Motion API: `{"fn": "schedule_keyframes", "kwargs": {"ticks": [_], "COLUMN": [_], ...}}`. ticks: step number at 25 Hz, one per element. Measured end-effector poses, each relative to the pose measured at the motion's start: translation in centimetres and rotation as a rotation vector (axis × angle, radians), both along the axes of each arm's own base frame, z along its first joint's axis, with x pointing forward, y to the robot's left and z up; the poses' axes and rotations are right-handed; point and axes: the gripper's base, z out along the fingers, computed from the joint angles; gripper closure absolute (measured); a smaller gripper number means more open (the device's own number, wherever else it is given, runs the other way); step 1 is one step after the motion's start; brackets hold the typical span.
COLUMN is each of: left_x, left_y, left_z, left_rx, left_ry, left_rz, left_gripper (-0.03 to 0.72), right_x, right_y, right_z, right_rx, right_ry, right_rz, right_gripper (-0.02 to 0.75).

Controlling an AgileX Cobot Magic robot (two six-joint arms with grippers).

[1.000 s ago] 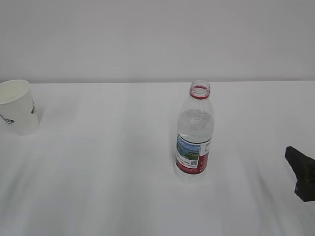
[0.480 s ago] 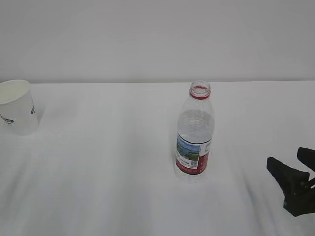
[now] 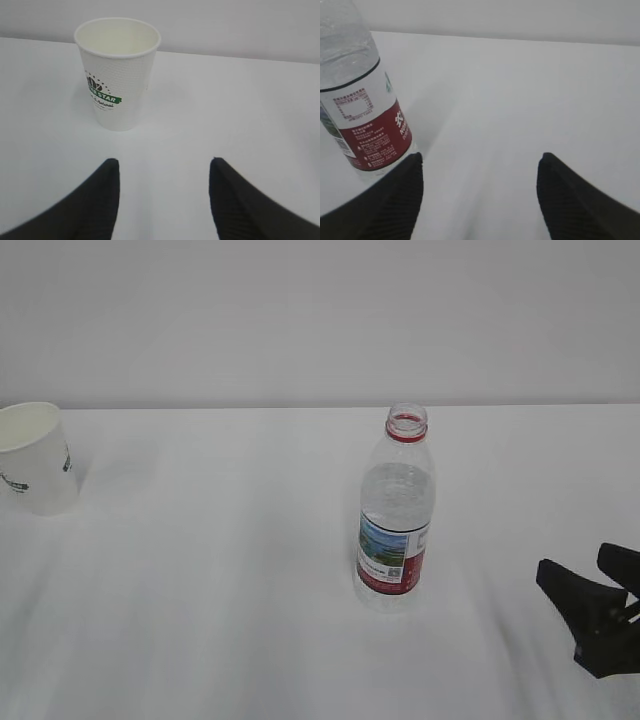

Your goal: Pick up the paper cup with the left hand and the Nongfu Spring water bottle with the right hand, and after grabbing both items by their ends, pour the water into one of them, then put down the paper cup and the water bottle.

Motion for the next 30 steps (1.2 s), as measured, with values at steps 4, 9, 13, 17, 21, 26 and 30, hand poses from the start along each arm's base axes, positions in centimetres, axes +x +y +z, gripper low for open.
{"fn": "schedule_keyframes", "kwargs": {"ticks": [4, 9, 13, 17, 21, 26, 30], "left_x": [0.0, 0.0, 0.0, 0.0, 0.0, 0.0, 0.0], "left_y": [0.0, 0.1, 0.1, 0.0, -0.4, -0.6, -0.7], "left_z": [0.0, 0.0, 0.1, 0.1, 0.1, 0.2, 0.4], "left_rx": [-0.001, -0.007, -0.008, -0.003, 0.078, 0.107, 0.104], "left_ry": [0.000, 0.000, -0.005, -0.009, -0.022, -0.041, -0.065], "left_rz": [-0.001, 0.014, 0.016, -0.003, -0.065, -0.105, -0.107], "left_gripper": [0.275, 0.276, 0.284, 0.305, 0.310, 0.282, 0.151], "right_x": [0.0, 0.0, 0.0, 0.0, -0.2, -0.6, -0.6], "right_y": [0.1, 0.1, 0.1, 0.1, 0.5, 1.2, 1.3], "right_z": [0.0, 0.0, 0.0, 0.0, 0.0, -0.1, -0.1], "right_rx": [0.021, 0.024, 0.025, 0.022, -0.135, -0.205, -0.192], "right_ry": [0.008, 0.009, 0.009, 0.008, -0.052, -0.084, -0.079], "right_rz": [0.001, 0.000, 0.000, 0.003, 0.114, 0.234, 0.231], "right_gripper": [0.204, 0.204, 0.204, 0.203, 0.203, 0.204, 0.194]}}
